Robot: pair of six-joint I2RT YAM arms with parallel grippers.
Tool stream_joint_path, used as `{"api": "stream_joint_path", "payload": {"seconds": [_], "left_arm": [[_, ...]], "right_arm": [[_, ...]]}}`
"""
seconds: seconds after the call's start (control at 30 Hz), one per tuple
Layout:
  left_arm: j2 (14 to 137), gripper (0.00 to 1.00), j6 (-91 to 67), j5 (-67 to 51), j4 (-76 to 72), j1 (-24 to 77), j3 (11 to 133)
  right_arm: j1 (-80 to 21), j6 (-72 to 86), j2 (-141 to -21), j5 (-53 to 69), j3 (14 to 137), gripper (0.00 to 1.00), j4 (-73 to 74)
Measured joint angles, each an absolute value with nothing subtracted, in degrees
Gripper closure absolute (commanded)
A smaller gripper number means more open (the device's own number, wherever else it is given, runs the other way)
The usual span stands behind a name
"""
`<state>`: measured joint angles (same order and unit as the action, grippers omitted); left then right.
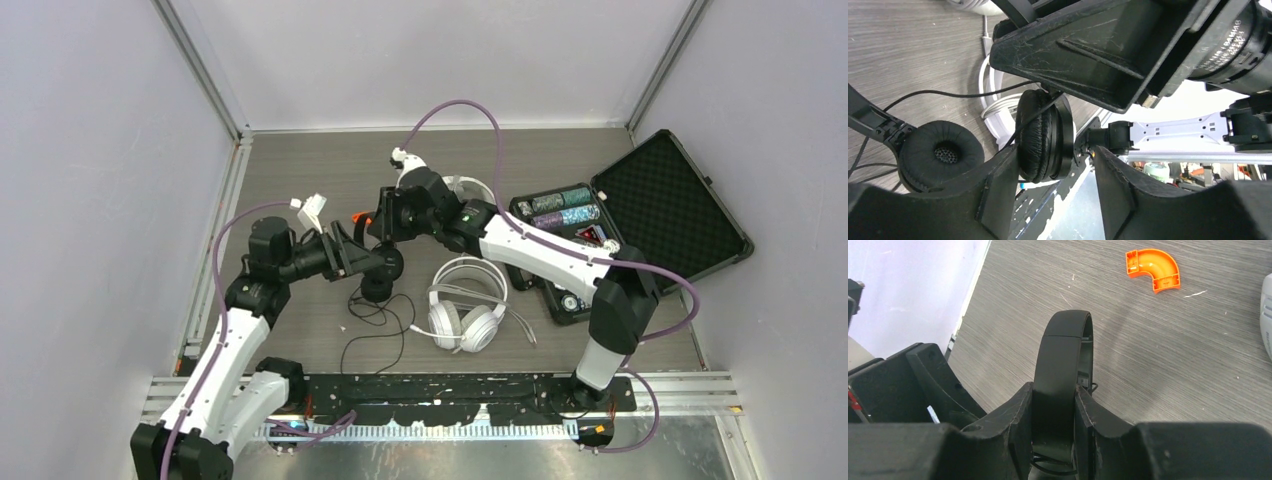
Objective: Wrap the headphones
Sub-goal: Pick up the headphones from the corner of the board.
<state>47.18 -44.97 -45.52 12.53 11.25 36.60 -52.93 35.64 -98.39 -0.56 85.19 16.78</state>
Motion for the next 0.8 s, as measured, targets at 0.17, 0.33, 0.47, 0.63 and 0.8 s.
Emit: {"api": "stream_joint_path", "payload": {"seconds": [0.17, 0.33, 0.47, 0.63, 0.8], "left_arm": [[42.85, 0.0, -45.1, -42.5, 15.27, 11.25, 38.59], [36.38, 0.0, -43.29, -39.97, 20.58, 11.27, 43.9], [35.38, 0.0, -36.32, -36.36, 27.53, 11.25, 51.53], [36.36, 0.04, -24.38, -28.23, 36.97, 11.25, 60.95], [38.98, 0.11, -14.39, -23.11, 44.38, 11.25, 67.81]], "right_arm": [[-51.4, 35.66, -95.46, 2.76, 80.38, 0.81, 12.27], [-50.13, 34.28, -87.0, 4.67, 71.29, 0.84, 5.26], [-49.3, 30.3, -80.29, 6.44, 67.07, 0.83, 0.8], [-48.1, 27.62, -74.39, 11.42, 66.52, 0.83, 0.56], [-47.66, 27.18, -71.61, 17.93, 67.02, 0.83, 2.74]]}}
